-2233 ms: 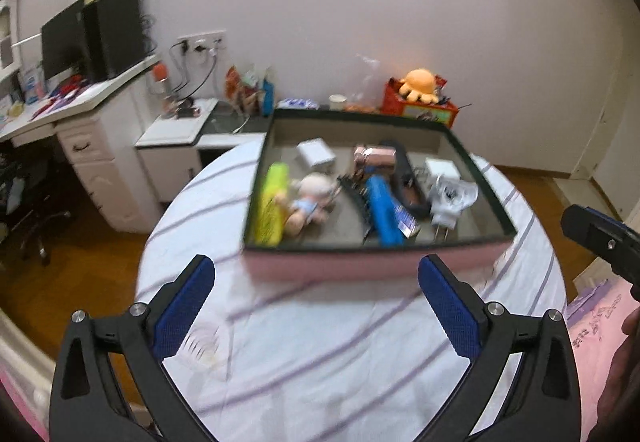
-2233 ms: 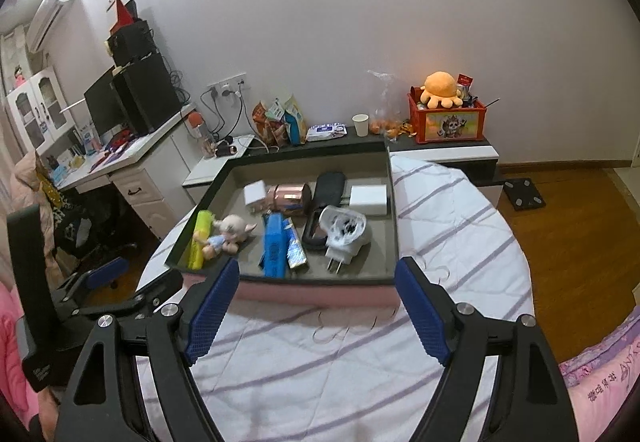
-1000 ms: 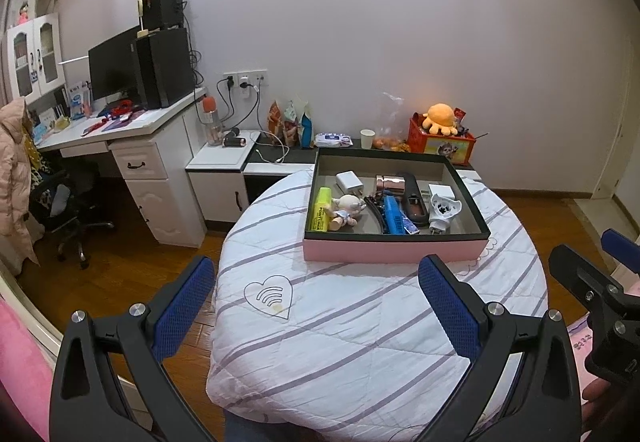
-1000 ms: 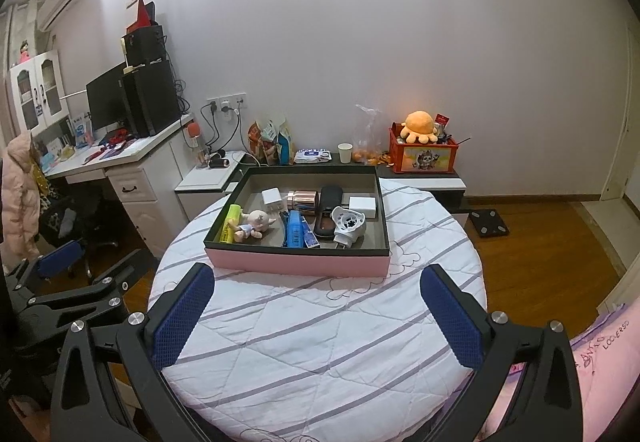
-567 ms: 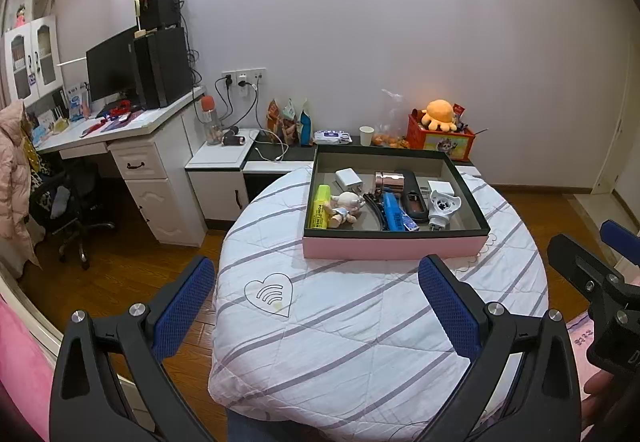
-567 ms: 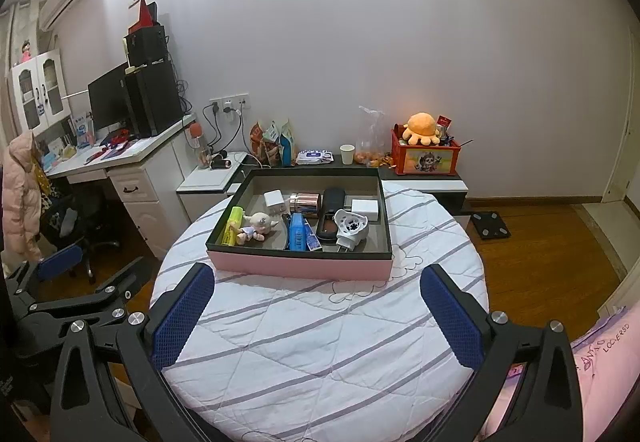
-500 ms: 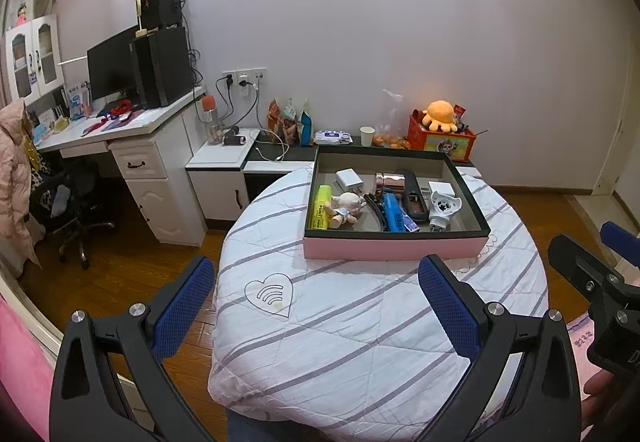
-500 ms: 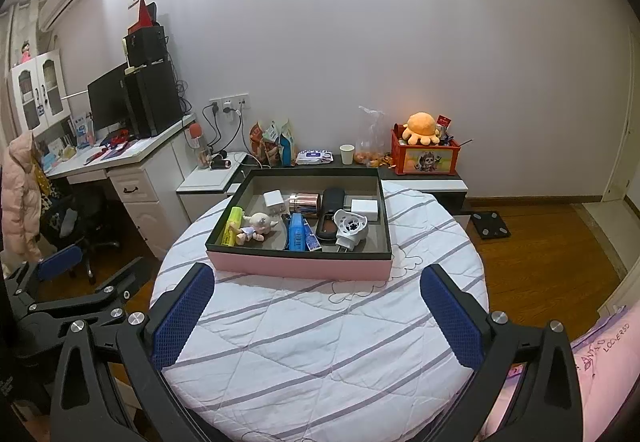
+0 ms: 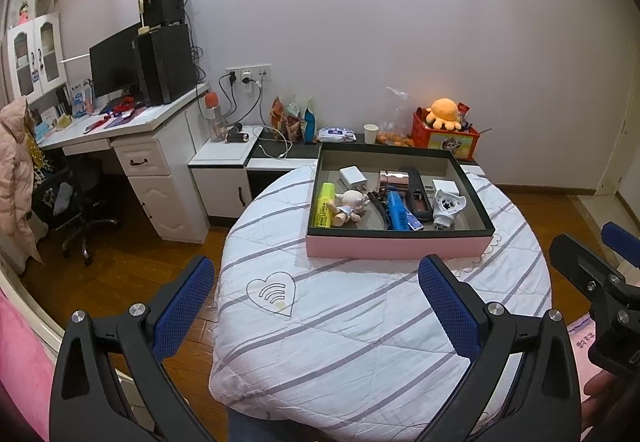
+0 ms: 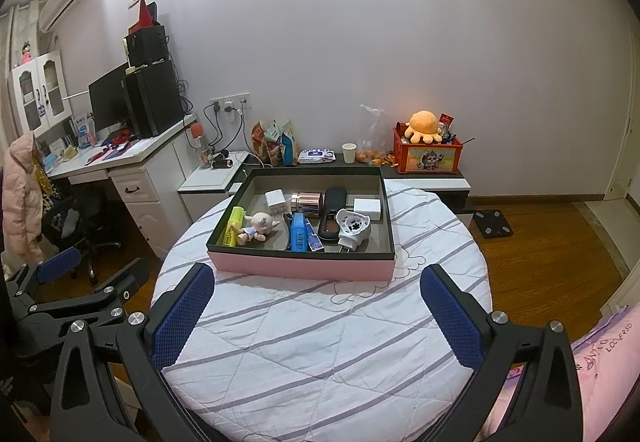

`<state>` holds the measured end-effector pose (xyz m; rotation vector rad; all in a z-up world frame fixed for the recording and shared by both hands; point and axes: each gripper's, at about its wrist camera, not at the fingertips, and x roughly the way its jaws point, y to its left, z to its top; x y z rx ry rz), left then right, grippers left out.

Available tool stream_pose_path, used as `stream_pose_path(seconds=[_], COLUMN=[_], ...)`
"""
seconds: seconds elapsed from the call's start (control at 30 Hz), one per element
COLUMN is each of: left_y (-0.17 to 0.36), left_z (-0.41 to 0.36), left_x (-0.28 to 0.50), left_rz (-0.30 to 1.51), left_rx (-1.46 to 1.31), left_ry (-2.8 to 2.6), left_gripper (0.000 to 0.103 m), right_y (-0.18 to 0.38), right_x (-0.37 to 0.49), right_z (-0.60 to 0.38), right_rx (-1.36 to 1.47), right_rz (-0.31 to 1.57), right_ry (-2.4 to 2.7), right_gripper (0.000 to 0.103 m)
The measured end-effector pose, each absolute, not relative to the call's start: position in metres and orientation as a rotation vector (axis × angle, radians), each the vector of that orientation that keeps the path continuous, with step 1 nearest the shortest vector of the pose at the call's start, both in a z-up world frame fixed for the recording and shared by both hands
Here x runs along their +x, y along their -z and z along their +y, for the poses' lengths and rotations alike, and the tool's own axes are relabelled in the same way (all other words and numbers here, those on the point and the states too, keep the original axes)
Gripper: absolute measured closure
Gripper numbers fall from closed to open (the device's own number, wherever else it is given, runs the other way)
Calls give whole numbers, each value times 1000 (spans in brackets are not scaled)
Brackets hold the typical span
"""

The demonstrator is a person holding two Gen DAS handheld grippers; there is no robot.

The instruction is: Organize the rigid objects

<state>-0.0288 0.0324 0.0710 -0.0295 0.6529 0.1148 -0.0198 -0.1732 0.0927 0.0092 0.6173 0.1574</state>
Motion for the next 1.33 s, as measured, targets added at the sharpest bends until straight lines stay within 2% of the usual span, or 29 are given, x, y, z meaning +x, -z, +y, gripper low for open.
stream_pose_path(seconds=[1.33], left_y=[-75], left_z=[21], left_x=[-11], left_rz=[689], left_rx=[15], left_ry=[-30], left_gripper=[0], right_y=[-86], right_x=[-11], right_z=[-178], right_rx=[34], right_rz=[625], right_ry=[-145], right_gripper=[0])
